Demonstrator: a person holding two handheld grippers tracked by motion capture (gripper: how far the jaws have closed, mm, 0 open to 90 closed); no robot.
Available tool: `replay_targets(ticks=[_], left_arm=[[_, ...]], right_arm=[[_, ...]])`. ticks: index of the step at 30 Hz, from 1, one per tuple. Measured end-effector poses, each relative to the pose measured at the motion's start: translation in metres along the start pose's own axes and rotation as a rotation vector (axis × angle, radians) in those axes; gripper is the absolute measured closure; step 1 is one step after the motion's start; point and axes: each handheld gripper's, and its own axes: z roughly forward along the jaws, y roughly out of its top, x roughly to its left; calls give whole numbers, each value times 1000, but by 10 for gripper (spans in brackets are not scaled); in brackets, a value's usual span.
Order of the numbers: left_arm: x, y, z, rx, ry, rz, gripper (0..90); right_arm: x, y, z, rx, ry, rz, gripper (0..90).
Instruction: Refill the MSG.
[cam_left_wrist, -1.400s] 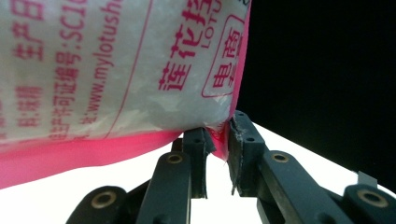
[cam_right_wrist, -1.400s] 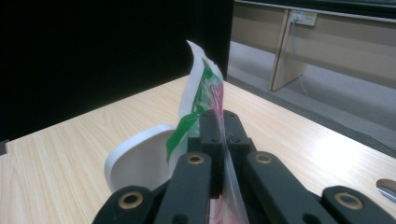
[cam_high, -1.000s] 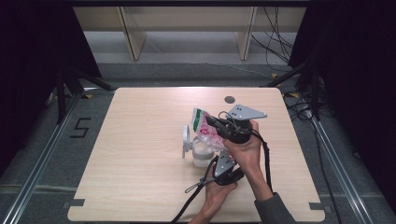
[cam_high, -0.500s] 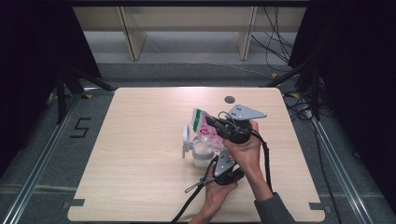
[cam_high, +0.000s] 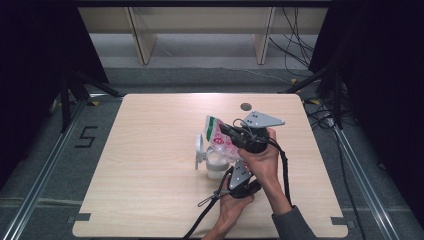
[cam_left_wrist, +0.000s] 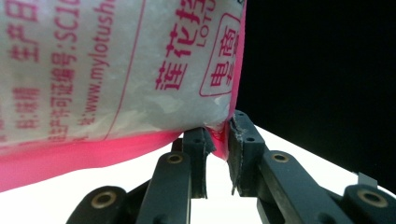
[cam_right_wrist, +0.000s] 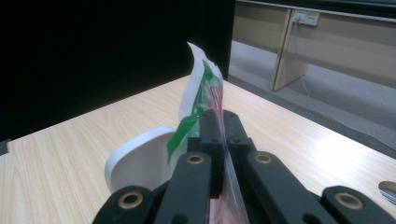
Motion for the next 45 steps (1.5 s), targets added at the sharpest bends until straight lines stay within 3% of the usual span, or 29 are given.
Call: replay_targets(ticks=[2,3,5,9,13,17,19,21,22,24,26,27,29,30,33,37,39,45], left_arm=[[0,0,0,-12,-2,-1,780],[1,0,1,-9,-10,-4,780],[1,0,1,-15,-10,-6,779],[1,1,0,2,1,-4,780],[1,0,1,-18,-6,-2,780],[1,1,0,-3,-1,-1,780],[1,0,0,-3,-2,-4,780],[1,0,1,-2,1,-6,780],[1,0,1,-4,0,-5,780],[1,-1,1,-12,-2,-4,780],[1,0,1,-5,0,-5,781],[1,0,1,-9,-3,-3,781],[1,-1,2,-16,-9,-6,781],[1,0,1,0,-1,-6,781],[1,-1,2,-15,-13,-5,781],[1,0,1,-6,0,-3,781],[1,-1,1,-17,-11,-1,781],[3,0,1,-8,-1,0,781]], right_arm=[[2,0,-1,3,-6,16,900],[-1,1,-1,-8,-9,-12,900],[2,1,-1,2,-6,16,900],[0,1,0,-7,-3,13,900],[1,2,0,-2,-5,6,900],[2,1,0,7,-2,12,900],[0,1,1,4,-6,-12,900],[0,0,4,4,-1,0,900],[-2,-1,5,-2,-11,-25,900],[0,-1,4,8,-7,4,900],[-1,0,5,9,9,0,900],[-1,0,4,-2,-9,-19,900],[0,0,3,16,-4,15,900],[-1,0,3,17,-4,12,900],[0,-1,3,22,-1,18,900],[-1,0,3,15,-1,19,900],[-2,0,4,5,7,-14,900],[-2,1,5,5,15,-3,900]])
